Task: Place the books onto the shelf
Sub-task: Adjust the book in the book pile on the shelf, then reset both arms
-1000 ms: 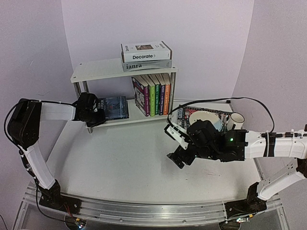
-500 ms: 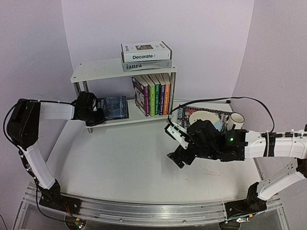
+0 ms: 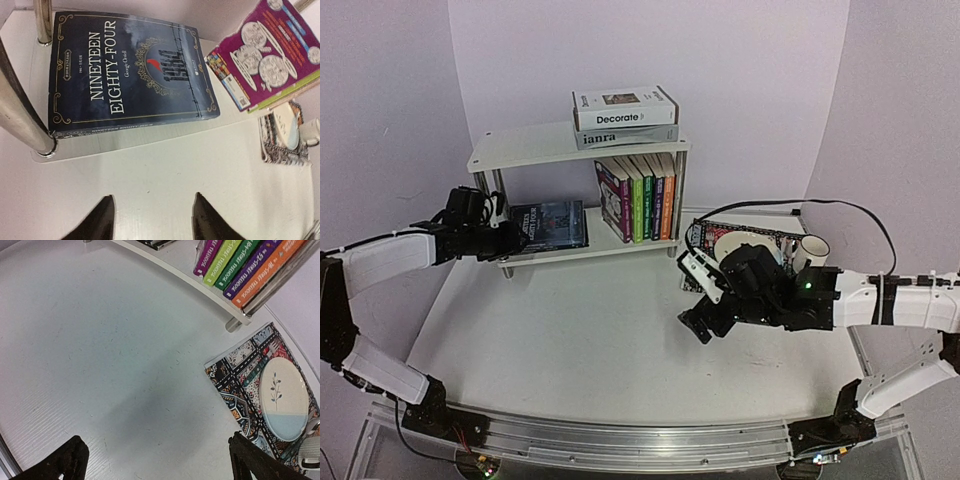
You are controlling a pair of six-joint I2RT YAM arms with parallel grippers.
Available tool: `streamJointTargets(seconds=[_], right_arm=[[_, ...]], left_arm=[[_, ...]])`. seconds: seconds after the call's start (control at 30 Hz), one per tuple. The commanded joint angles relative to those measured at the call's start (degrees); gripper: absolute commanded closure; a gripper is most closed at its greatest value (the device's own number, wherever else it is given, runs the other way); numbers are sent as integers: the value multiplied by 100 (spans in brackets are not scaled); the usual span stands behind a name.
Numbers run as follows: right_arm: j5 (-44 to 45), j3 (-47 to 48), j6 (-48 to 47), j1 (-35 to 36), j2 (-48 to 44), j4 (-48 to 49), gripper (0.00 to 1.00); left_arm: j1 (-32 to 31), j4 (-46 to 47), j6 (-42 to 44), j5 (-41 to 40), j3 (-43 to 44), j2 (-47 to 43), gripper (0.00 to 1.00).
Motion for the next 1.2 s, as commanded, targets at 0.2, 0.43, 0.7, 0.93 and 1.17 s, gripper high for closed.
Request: streamJointTargets(seconds=[0.2, 0.43, 0.7, 0.93, 1.17], right_arm=[[-777, -414, 1302, -1968, -519, -66, 2], [1241, -1208, 2194, -2734, -992, 283, 2], [1088, -2360, 1396, -3287, -1115, 1791, 2], [301, -2839, 855, -4179, -836, 2891, 2], [140, -2623, 487, -4440, -127, 3025, 2]], left_arm=[[26, 1140, 457, -357, -1197, -1415, 0], [31, 1962, 934, -1023, -2005, -2046, 0], [26, 2886, 1448, -2036, -2817, -2237, 0], [87, 3692, 1655, -2589, -3024, -1709, 0], [365, 5436, 1868, -2677, -3800, -1176, 0]])
